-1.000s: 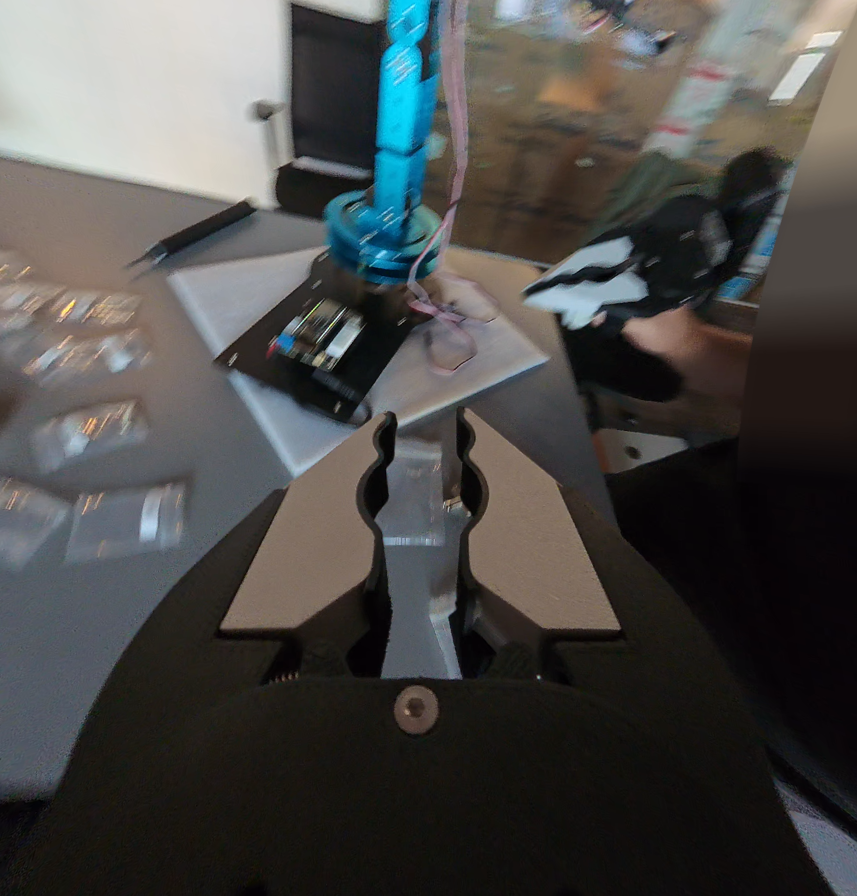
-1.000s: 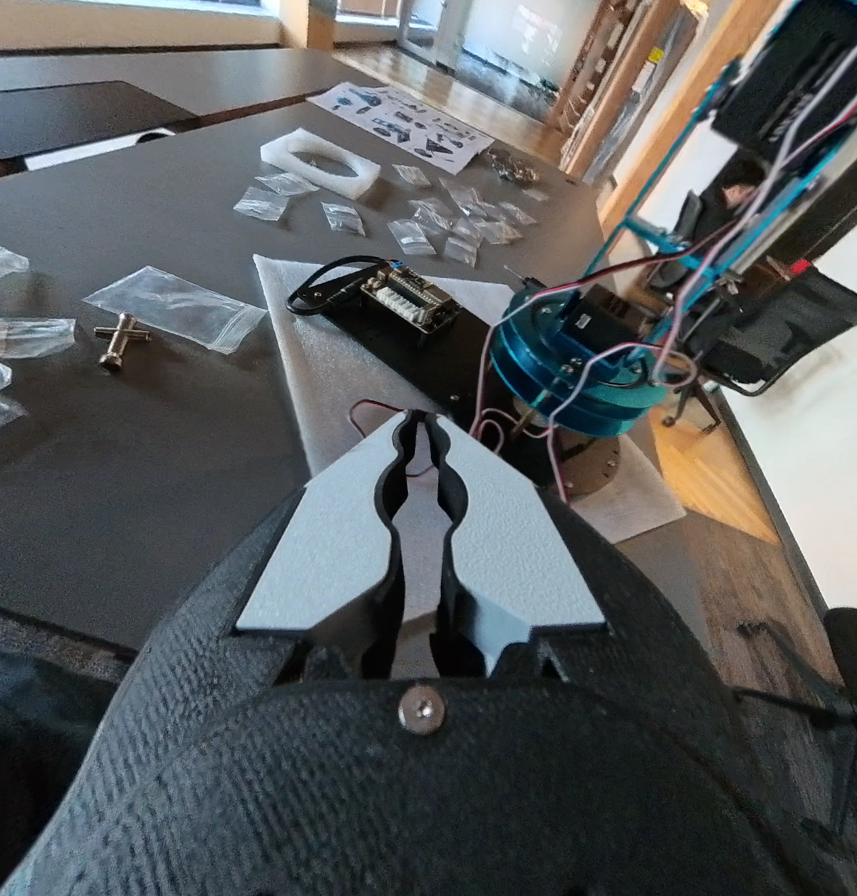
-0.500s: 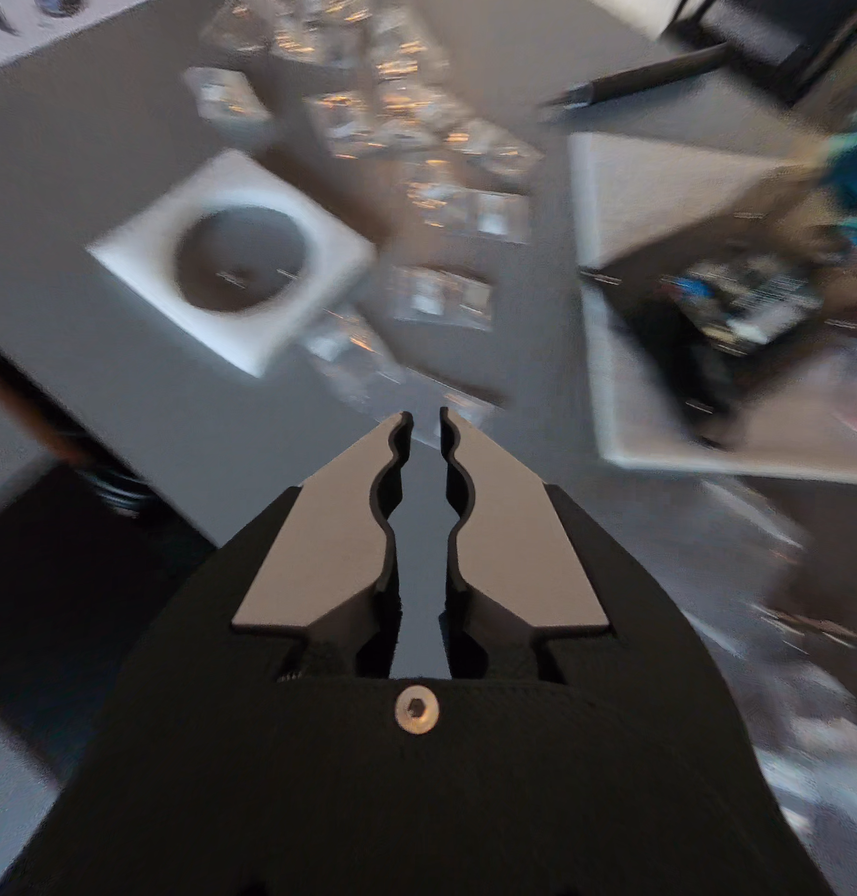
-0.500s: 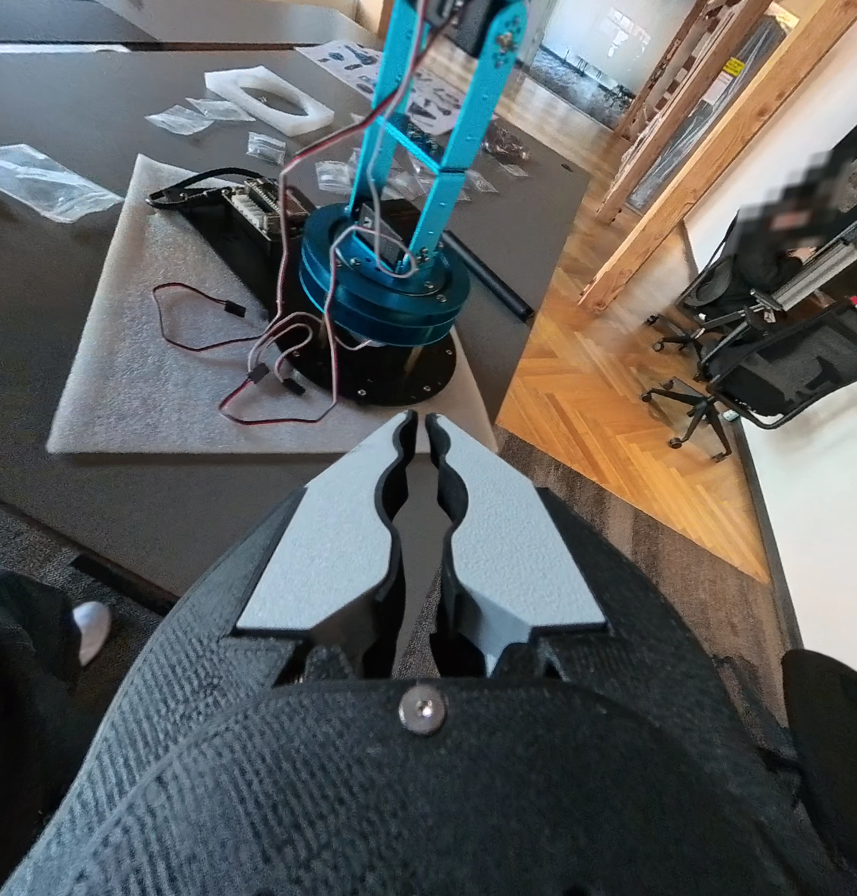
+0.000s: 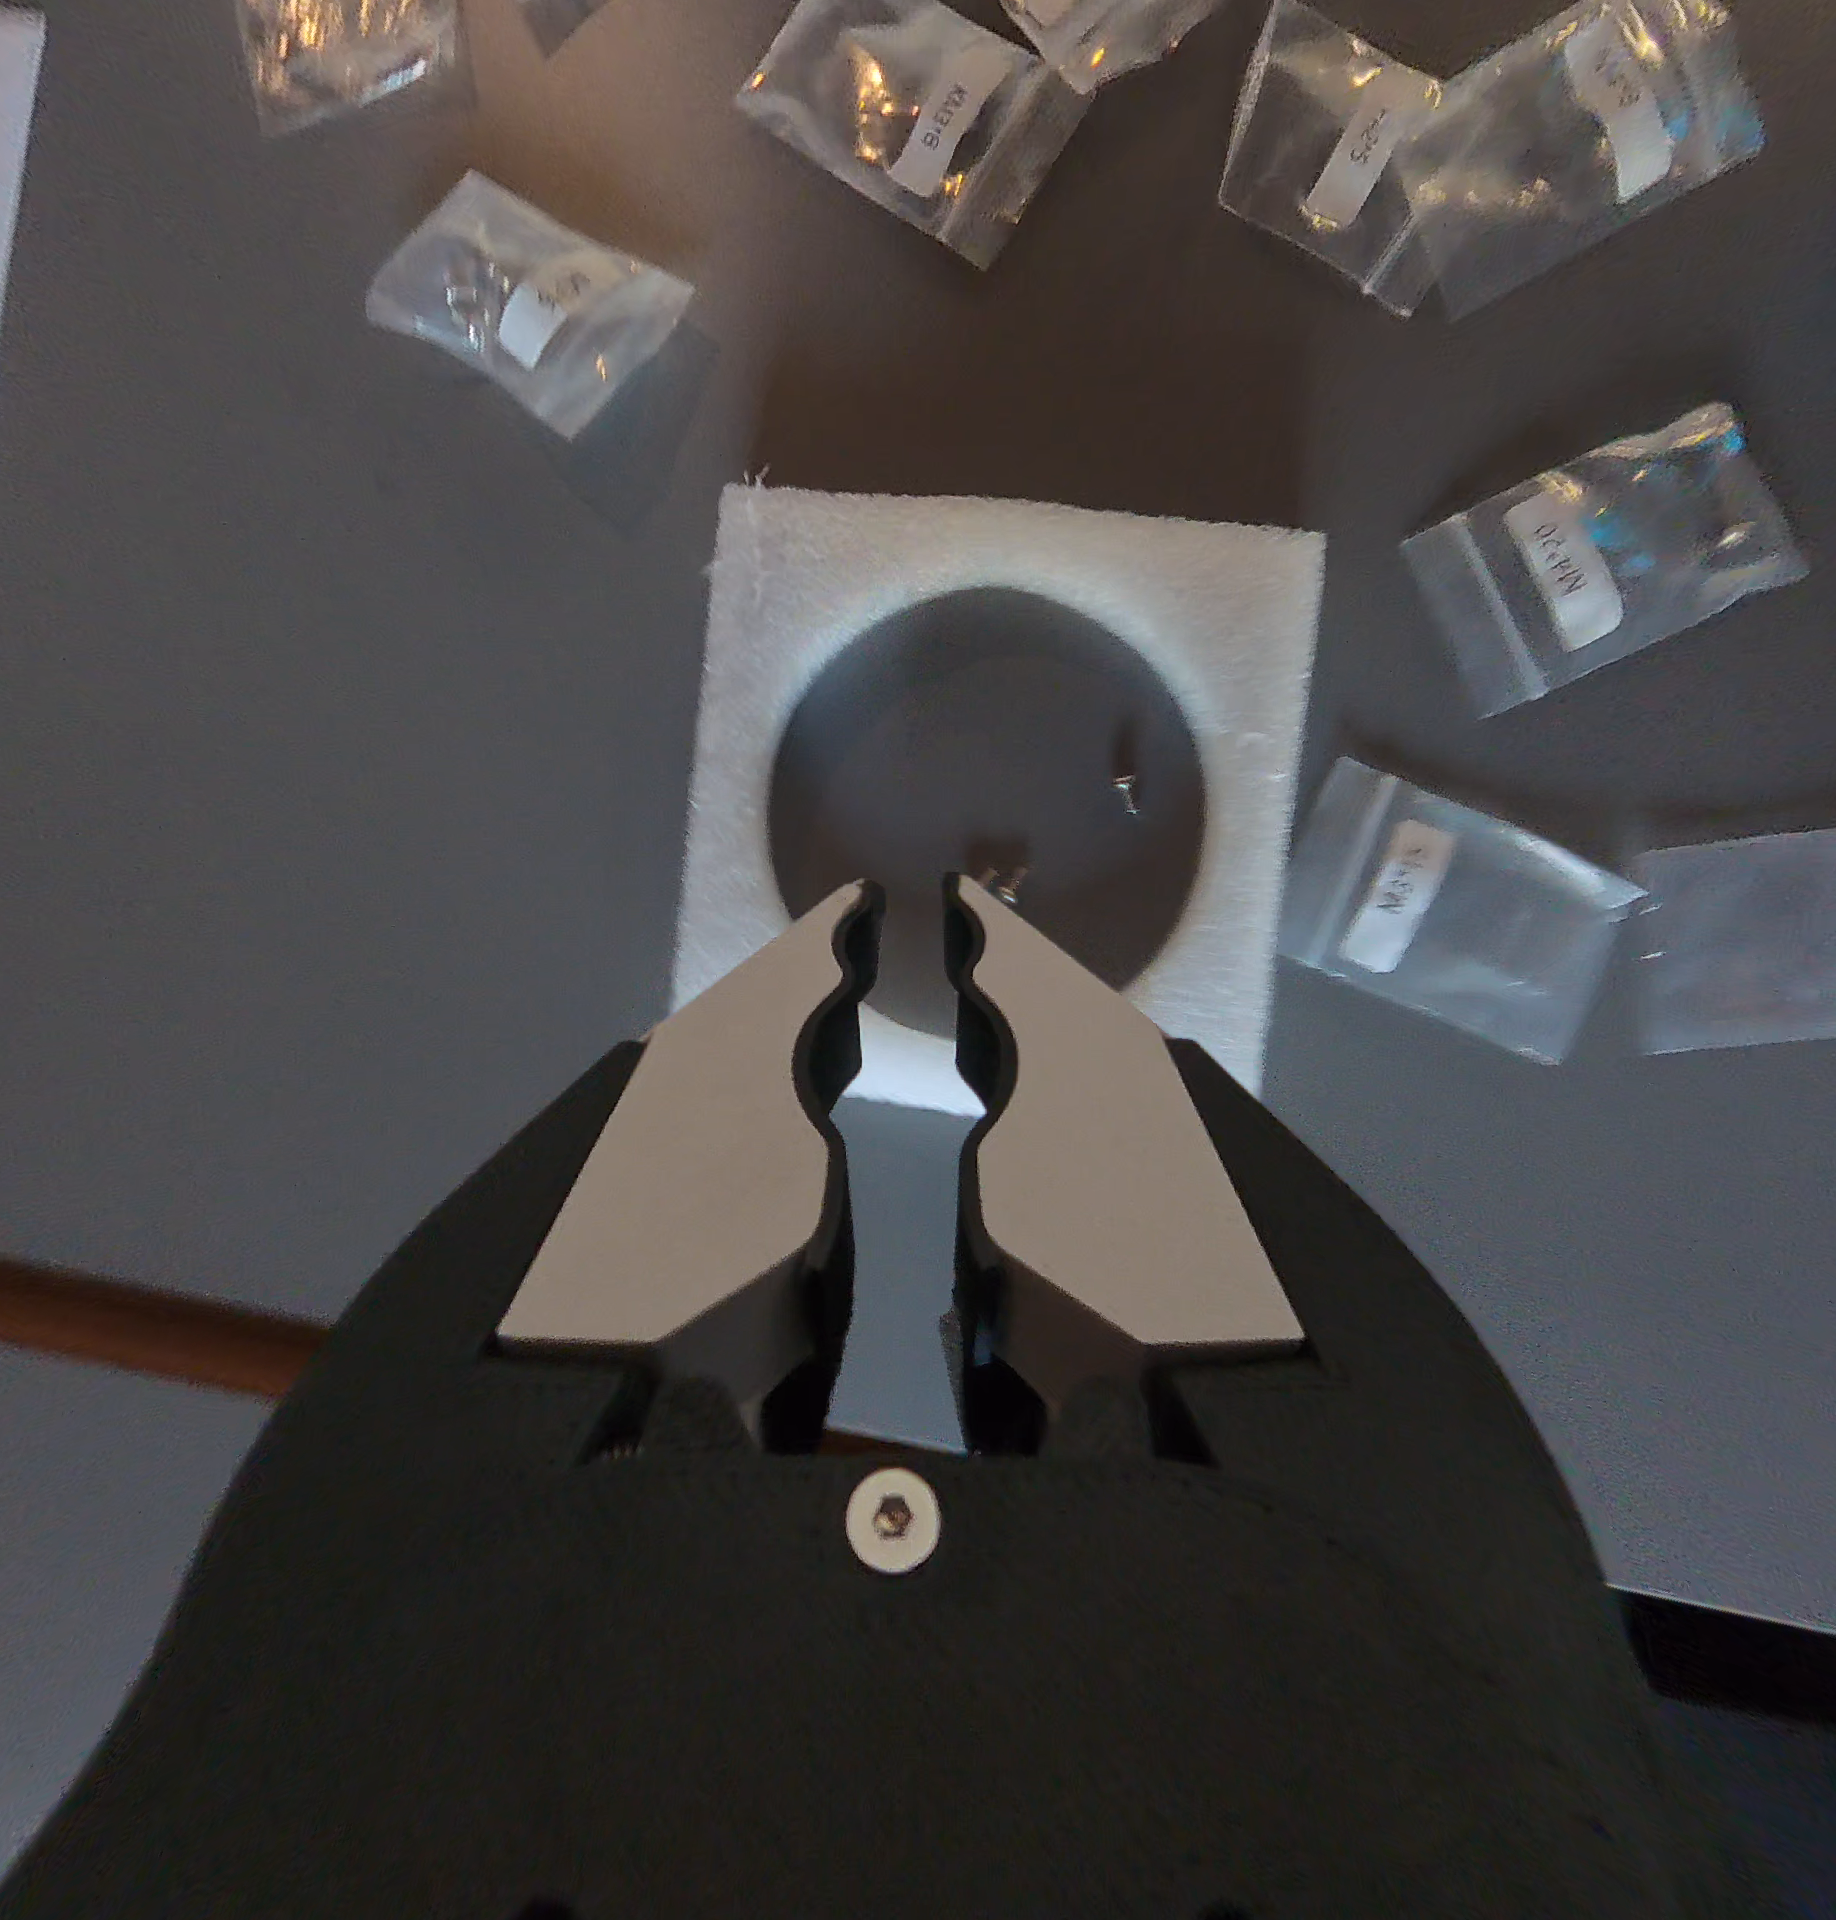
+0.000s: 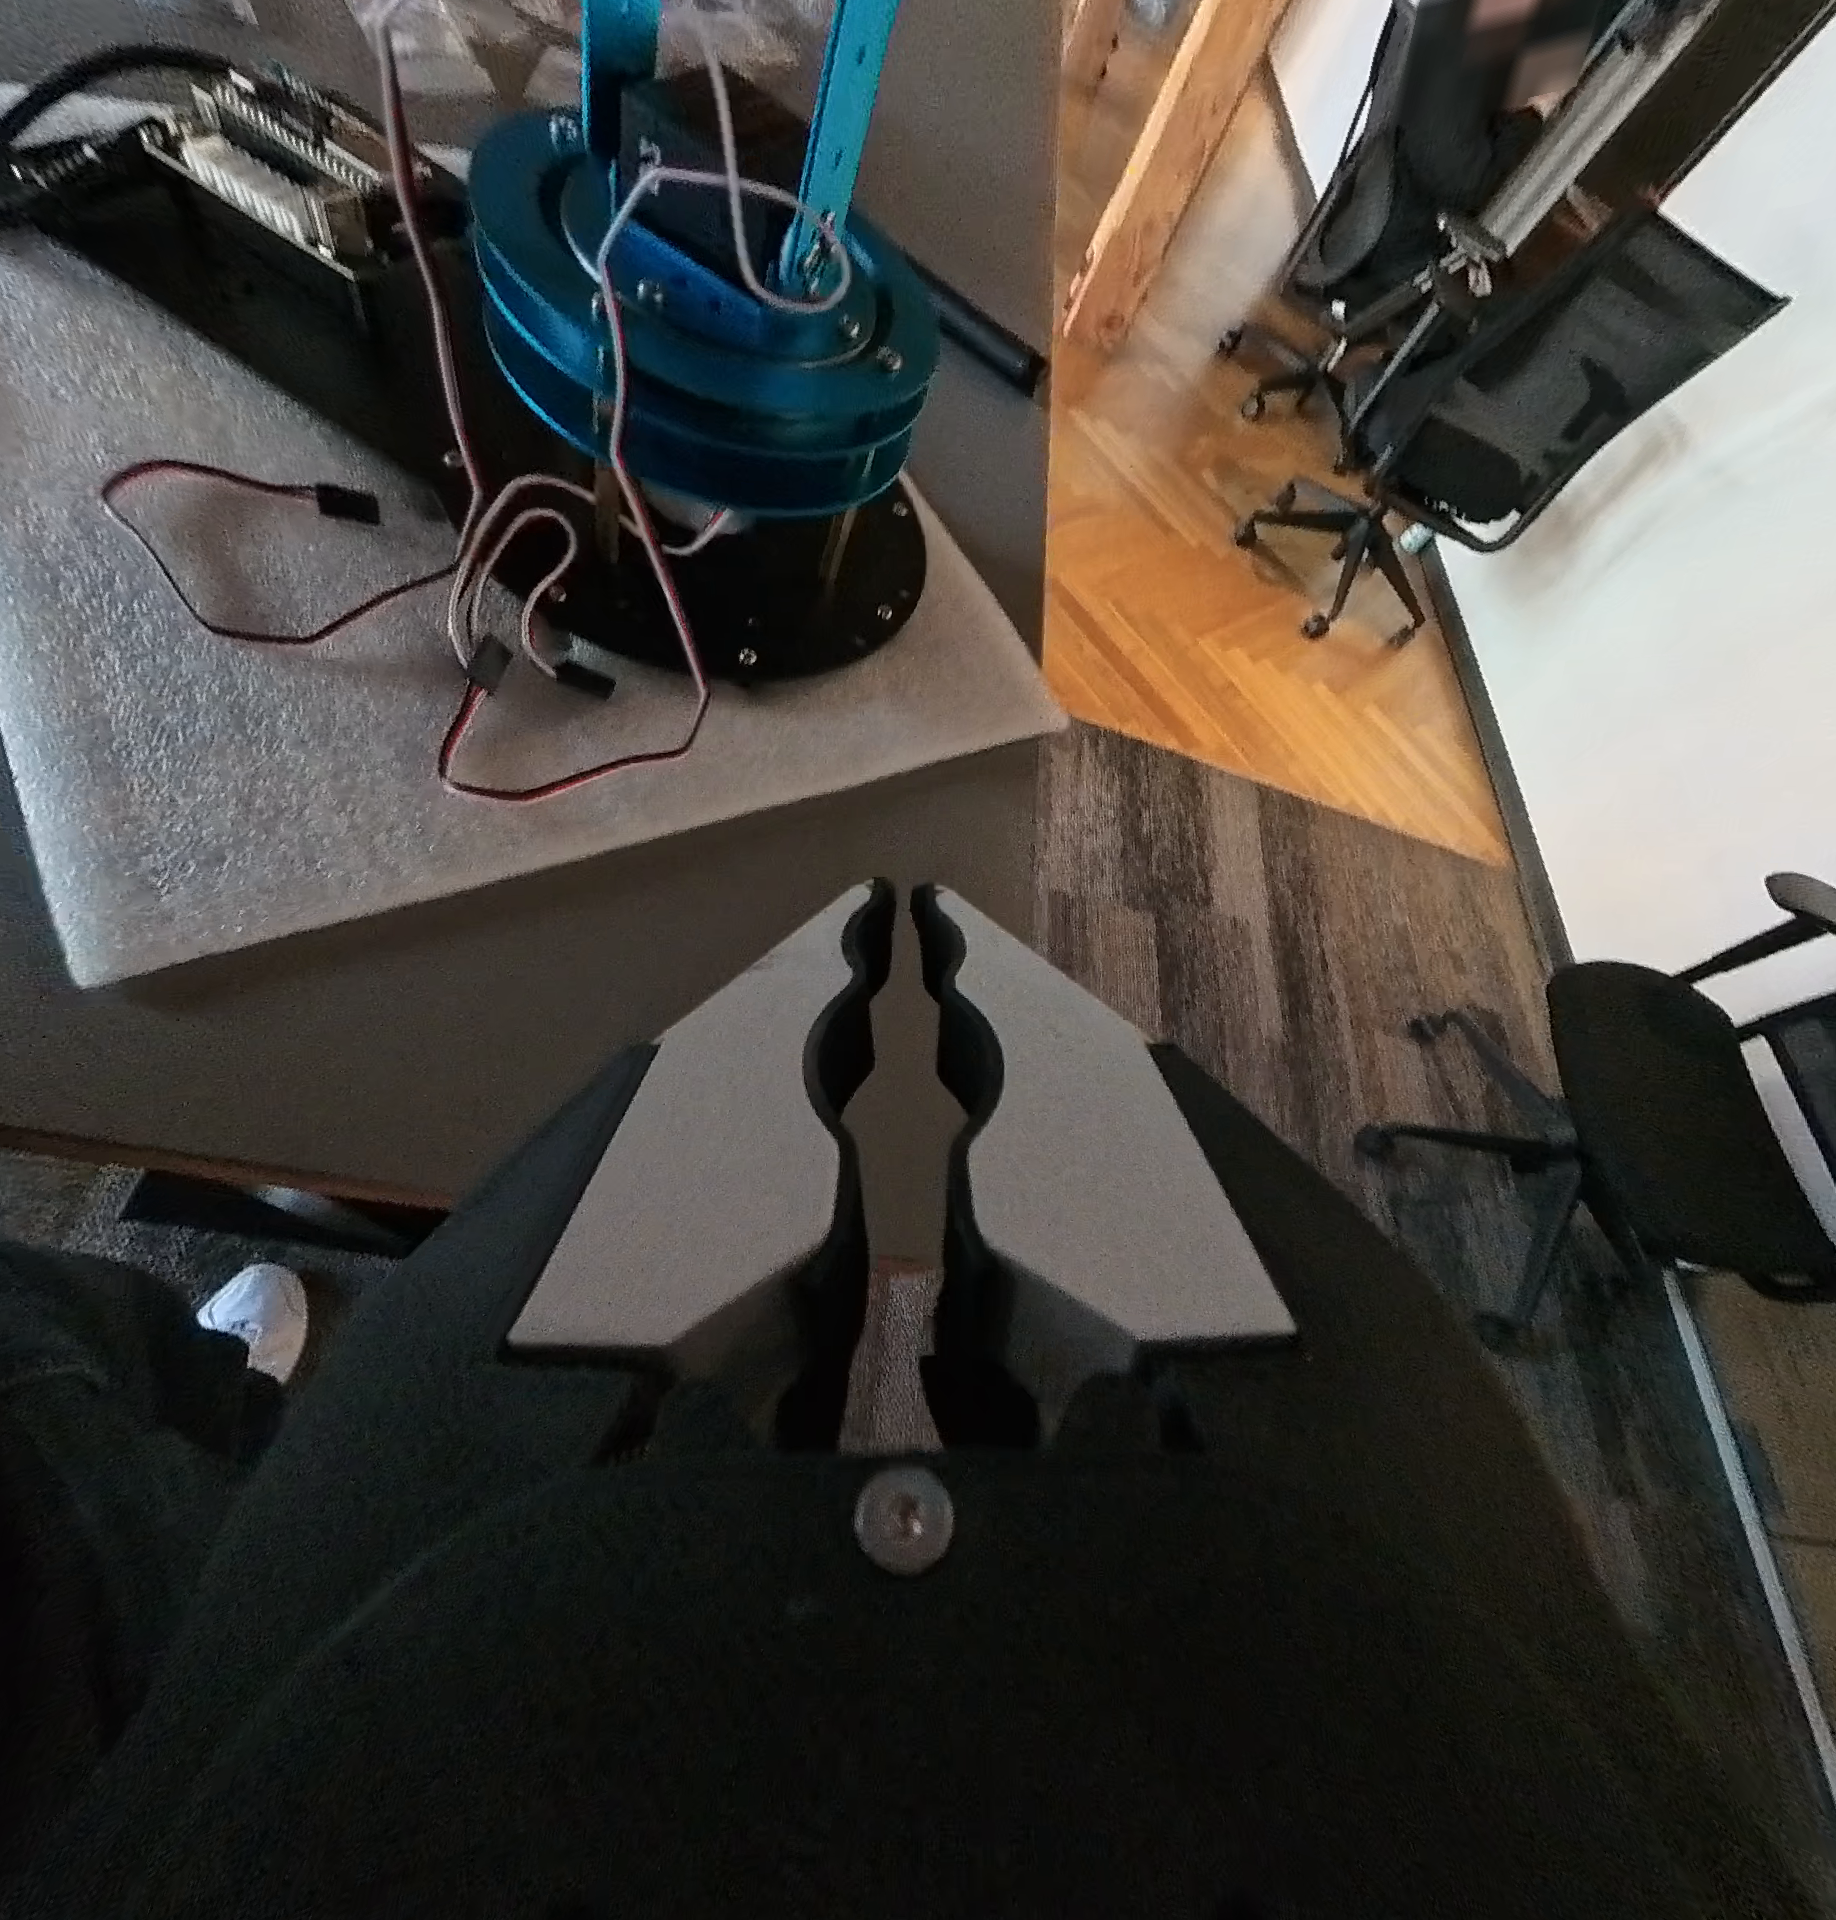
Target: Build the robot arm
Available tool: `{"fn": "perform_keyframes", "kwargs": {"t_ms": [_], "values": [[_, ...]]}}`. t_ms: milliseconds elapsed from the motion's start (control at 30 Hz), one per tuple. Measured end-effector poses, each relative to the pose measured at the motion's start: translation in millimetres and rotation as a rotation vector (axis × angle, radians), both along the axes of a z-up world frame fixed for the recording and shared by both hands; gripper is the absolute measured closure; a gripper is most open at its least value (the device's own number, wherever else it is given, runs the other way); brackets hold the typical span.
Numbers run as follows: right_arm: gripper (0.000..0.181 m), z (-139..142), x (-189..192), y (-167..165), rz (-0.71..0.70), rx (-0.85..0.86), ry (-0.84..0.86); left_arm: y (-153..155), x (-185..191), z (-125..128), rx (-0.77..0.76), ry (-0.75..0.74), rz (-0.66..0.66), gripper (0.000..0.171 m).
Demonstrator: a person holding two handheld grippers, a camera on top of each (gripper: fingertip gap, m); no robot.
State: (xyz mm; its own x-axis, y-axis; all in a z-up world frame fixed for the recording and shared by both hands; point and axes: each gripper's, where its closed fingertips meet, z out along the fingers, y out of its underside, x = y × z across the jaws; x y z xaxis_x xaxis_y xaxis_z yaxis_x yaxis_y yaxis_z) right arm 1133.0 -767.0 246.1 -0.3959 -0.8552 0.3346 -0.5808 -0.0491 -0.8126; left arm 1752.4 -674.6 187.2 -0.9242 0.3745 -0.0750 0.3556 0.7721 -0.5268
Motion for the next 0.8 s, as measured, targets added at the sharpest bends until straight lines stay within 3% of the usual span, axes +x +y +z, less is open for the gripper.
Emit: {"fn": "perform_keyframes", "kwargs": {"t_ms": [233,367,567,800], "values": [[0.177,3,5,11,-0.022,0.002,0.082,3,-8,-3,0.031,0.12,-0.134,0.163],[0.177,0,8,17,-0.014,0.0,0.113,5,-7,-9,0.049,0.1,-0.17,0.163],[0.177,-6,14,22,-0.005,0.011,0.141,1,-8,-14,0.042,0.153,-0.167,0.159],[0.177,-11,15,23,-0.005,0.007,0.172,1,-9,-15,-0.011,0.145,-0.188,0.17]]}}
